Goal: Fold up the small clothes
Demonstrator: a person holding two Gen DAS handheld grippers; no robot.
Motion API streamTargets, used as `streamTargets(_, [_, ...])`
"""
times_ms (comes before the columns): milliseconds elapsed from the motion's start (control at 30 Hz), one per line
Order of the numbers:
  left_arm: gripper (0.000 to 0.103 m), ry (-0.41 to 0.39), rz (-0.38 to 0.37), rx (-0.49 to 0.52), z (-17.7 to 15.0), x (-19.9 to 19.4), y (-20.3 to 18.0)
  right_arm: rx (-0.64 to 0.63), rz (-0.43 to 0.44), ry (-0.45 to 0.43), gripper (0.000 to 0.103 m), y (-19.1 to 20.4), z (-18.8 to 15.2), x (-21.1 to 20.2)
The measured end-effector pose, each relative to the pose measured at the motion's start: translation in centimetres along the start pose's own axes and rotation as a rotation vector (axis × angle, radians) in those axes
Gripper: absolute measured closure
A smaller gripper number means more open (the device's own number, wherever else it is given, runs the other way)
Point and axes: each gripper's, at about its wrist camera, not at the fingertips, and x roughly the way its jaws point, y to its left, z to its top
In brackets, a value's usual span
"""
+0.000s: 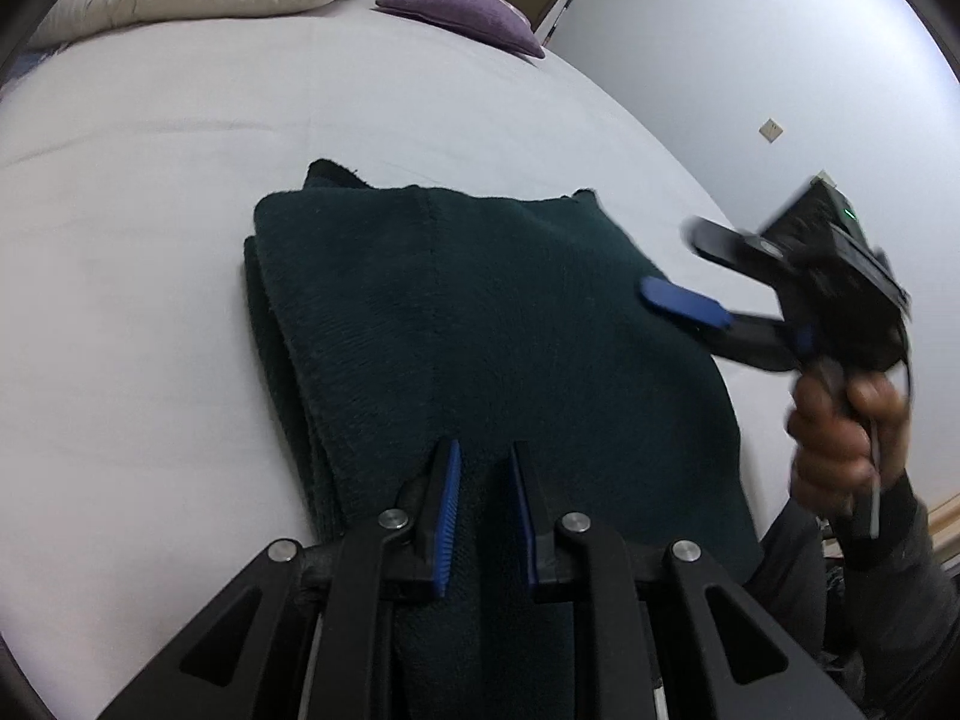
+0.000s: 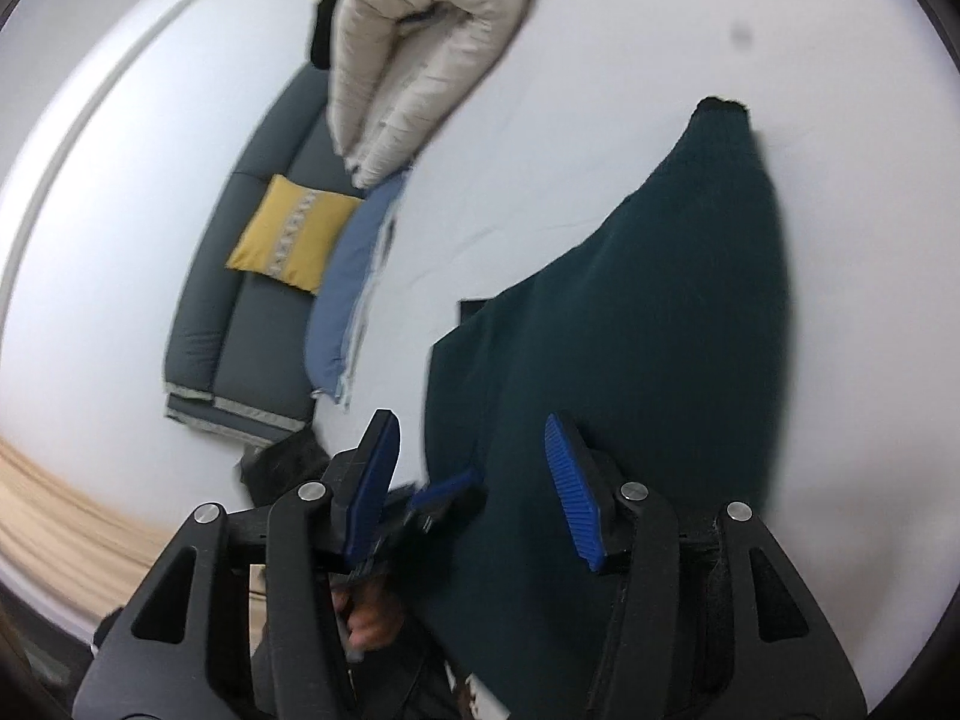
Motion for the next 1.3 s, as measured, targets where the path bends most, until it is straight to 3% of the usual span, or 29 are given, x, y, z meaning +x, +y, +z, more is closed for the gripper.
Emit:
streamTargets(100, [0.084,0.0,0.012,0.015,0.1,0.1,-0.2,0.027,-0.003,-0.017,0.056,-1.6,1.7,0.8])
streamTargets(200, [0.084,-0.002,0.012,0.019,0.1,0.1,-0.1,0.084,0.0,-0.115,0.055,-3.2,2.5,-1.5])
streamTargets(300, [0.084,-0.003,0.018,0.026,0.1,0.1,0.0,0.11,-0.052,-0.176,0.053,-4.0,1.7,-3.9])
streamTargets(367, [0.084,-0.005,0.025,0.03,0.2,0.2,-0.1,0.084,-0.018,-0.181,0.053,-3.4,0.3,-5.1])
streamTargets(533, [0.084,-0.017,0.047,0.044,-0.4,0.1,-0.6,0.005,0.118,-0.067,0.05,-0.8,-5.3,-4.4])
streamTargets(667, [0.081,-0.025,0.064,0.057,-0.9,-0.3,-1.0,-0.012,0.035,0.087,0.051,-1.8,-9.8,-1.6])
streamTargets(800, [0.07,-0.048,0.05,0.062,-2.1,-1.4,-1.0,0.038,0.081,0.032,0.051,-3.9,-12.4,-3.4])
streamTargets(933, [0.055,-0.112,0.033,0.034,-4.1,-3.9,-0.6,0.045,0.068,0.013,0.051,-4.9,-13.9,-6.2])
streamTargets(967, [0.051,-0.129,0.039,0.025,-4.6,-4.7,-0.4,0.044,0.053,0.001,0.051,-5.0,-14.3,-6.9])
streamTargets(1033, [0.03,-0.151,0.095,0.013,-5.8,-6.3,-0.1,0.042,0.01,-0.034,0.046,-5.1,-15.1,-9.0])
streamTargets(1100, [0.03,-0.177,0.177,0.012,-6.8,-7.8,-0.1,0.029,-0.06,-0.073,0.044,-5.3,-16.2,-11.8])
streamTargets(1167, [0.027,-0.208,0.22,0.013,-7.4,-9.1,-0.2,-0.019,-0.166,-0.12,0.044,-4.3,-16.9,-13.5])
streamTargets(1233, [0.009,-0.273,0.292,0.019,-8.0,-10.8,-0.8,-0.086,-0.277,-0.174,0.044,-2.6,-17.3,-14.7])
streamTargets(1300, [0.0,-0.363,0.377,0.053,-8.3,-12.6,-1.9,-0.185,-0.412,-0.226,0.043,0.2,-17.7,-14.2])
